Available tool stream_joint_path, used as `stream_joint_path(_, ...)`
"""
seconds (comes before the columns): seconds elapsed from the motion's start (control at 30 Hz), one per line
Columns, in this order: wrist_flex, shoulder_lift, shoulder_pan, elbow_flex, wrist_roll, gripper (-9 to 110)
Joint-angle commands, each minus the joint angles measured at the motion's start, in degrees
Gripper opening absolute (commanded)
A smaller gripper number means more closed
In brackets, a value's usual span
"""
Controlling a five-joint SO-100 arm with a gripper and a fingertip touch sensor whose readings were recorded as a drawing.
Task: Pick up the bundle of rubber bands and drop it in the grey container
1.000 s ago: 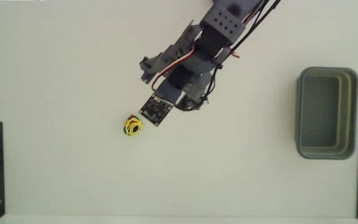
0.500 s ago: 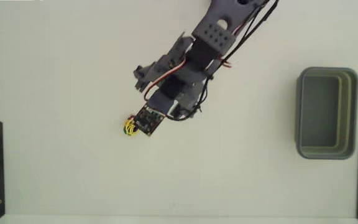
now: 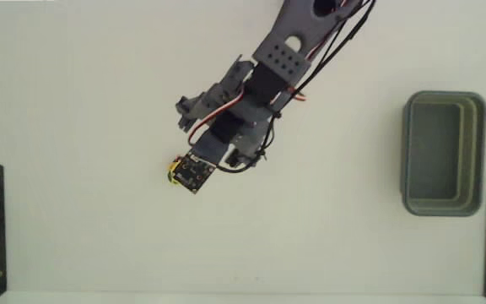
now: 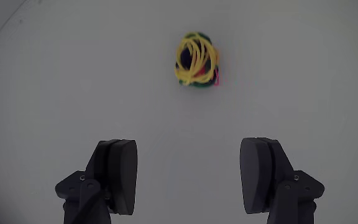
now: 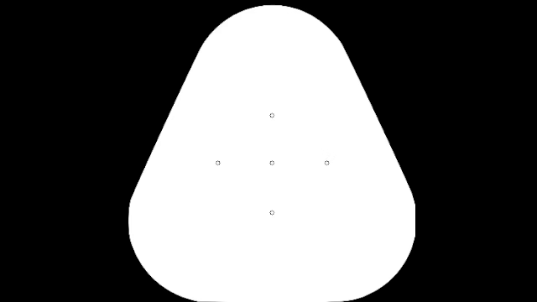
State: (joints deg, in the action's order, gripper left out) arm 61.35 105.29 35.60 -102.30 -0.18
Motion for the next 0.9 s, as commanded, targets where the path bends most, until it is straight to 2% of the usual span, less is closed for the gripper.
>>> stream_joint_path(0.0,-0.8,0.3,1.3,2.9,0.2,110)
stream_joint_path(0.87,-2.7,-9.4,1.3,10.7,0.2,110)
